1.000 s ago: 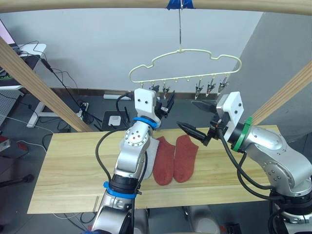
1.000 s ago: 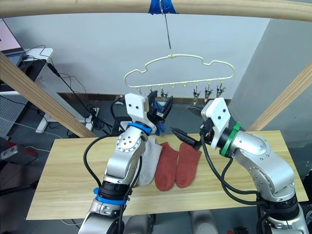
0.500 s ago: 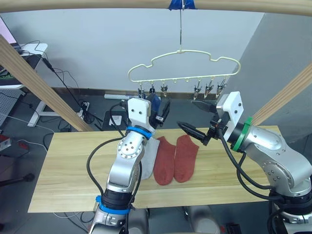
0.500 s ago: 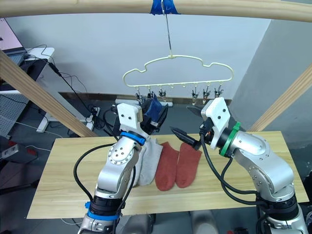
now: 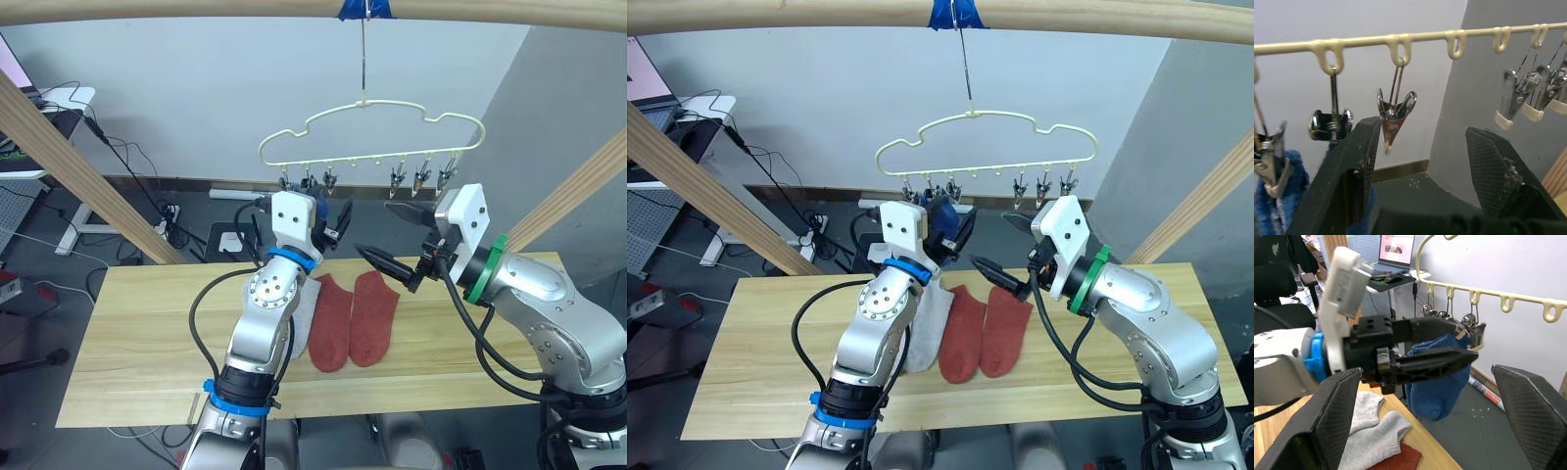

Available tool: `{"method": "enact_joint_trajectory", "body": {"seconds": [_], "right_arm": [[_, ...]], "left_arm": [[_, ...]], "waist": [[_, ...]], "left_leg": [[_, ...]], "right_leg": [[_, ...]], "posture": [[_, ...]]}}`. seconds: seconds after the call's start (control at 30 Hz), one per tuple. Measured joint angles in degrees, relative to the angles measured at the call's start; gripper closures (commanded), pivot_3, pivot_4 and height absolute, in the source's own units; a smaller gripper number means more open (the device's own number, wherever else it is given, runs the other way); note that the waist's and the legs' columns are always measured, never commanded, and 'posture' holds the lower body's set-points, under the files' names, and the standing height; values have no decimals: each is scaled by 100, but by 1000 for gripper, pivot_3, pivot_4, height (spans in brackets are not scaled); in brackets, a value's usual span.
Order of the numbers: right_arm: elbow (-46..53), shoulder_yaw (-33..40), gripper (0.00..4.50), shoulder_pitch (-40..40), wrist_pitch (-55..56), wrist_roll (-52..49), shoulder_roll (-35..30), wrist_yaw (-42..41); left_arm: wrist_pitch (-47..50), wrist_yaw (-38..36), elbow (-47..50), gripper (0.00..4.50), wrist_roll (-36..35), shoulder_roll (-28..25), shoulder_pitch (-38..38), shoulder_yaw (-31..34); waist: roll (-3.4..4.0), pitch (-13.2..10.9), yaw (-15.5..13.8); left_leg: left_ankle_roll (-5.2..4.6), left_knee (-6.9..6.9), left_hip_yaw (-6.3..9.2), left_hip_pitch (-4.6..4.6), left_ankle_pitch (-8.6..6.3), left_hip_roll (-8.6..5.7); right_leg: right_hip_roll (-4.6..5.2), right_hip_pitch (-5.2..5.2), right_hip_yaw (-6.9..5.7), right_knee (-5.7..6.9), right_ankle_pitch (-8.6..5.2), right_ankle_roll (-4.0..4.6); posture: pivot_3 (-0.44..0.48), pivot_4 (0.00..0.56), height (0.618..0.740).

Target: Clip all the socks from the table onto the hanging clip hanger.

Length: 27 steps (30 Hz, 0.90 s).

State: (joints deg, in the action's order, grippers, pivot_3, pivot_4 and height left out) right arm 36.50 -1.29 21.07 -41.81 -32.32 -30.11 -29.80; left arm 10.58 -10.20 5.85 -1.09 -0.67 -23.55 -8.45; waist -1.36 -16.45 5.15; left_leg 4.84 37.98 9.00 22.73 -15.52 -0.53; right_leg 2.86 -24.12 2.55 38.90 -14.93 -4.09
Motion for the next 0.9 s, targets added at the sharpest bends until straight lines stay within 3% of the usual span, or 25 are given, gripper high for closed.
{"method": "enact_joint_trajectory", "body": {"seconds": [0.37,0.9], "right_arm": [[103,187,0,204,-68,-435,134,122],[103,186,0,211,-107,-473,101,230]], "left_arm": [[-437,322,-541,1480,127,93,-417,126],[-503,532,-750,1480,233,98,-464,211]], "waist": [[0,0,17],[0,0,62]], "left_leg": [[0,0,0,1,0,0],[0,0,1,1,0,0]], "right_leg": [[0,0,-1,0,0,0],[0,0,-1,1,0,0]], "posture": [[-216,249,740],[-215,253,740]]}}
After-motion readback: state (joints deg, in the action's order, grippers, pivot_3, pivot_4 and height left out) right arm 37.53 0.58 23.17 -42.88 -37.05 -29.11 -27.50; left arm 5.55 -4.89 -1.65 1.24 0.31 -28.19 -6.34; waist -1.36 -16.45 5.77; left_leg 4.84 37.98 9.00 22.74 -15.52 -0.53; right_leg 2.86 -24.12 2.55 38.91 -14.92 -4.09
